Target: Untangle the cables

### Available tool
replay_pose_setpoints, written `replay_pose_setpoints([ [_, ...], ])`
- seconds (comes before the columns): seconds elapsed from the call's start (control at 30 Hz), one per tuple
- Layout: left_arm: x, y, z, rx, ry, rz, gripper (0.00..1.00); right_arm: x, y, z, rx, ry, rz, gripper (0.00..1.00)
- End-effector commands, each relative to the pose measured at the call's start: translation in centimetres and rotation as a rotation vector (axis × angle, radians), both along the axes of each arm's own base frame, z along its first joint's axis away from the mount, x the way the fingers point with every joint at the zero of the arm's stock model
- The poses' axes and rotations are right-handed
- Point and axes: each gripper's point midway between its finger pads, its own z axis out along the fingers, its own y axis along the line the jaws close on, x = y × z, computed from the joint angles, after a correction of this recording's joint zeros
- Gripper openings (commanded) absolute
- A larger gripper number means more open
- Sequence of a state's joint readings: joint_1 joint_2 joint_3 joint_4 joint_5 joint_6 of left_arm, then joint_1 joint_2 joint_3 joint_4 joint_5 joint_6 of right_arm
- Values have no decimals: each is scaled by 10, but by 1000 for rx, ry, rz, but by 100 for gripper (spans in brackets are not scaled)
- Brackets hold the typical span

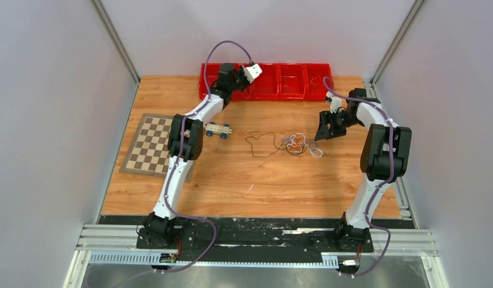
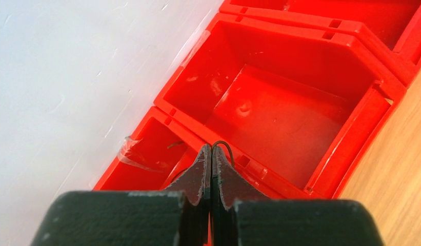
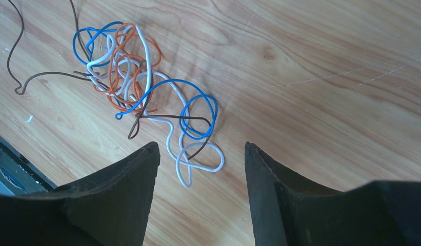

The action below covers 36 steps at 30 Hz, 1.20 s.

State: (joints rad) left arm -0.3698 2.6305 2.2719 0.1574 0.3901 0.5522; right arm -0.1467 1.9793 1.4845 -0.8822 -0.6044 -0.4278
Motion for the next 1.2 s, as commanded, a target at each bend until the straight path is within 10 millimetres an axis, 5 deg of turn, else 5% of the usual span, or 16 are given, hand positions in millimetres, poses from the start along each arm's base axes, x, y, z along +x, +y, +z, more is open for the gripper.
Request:
replay_pose_setpoints([
  [0.0, 1, -8, 23, -45, -42, -38, 0, 7, 1, 11, 22, -48, -2, 60],
  [0.33, 8, 43, 15, -19, 13, 47, 0, 8, 2, 13, 27, -52, 0, 60],
  [0.57, 4, 60, 12, -1, 26, 77, 8, 10, 2, 14, 32, -55, -4, 60],
  [0.77, 2, 69, 14, -6, 28, 110, 41, 11, 2, 16, 32, -58, -5, 60],
  [0.9, -3, 68, 34, -25, 10, 97, 65, 12, 2, 17, 33, -64, -5, 60],
  [1.07, -26, 60, 72, -21, 19, 21, 86, 17, 2, 23, 33, -84, -1, 61],
  [1.17, -49, 59, 77, 51, 60, -53, 98, 21, 2, 29, 34, -105, 4, 61],
])
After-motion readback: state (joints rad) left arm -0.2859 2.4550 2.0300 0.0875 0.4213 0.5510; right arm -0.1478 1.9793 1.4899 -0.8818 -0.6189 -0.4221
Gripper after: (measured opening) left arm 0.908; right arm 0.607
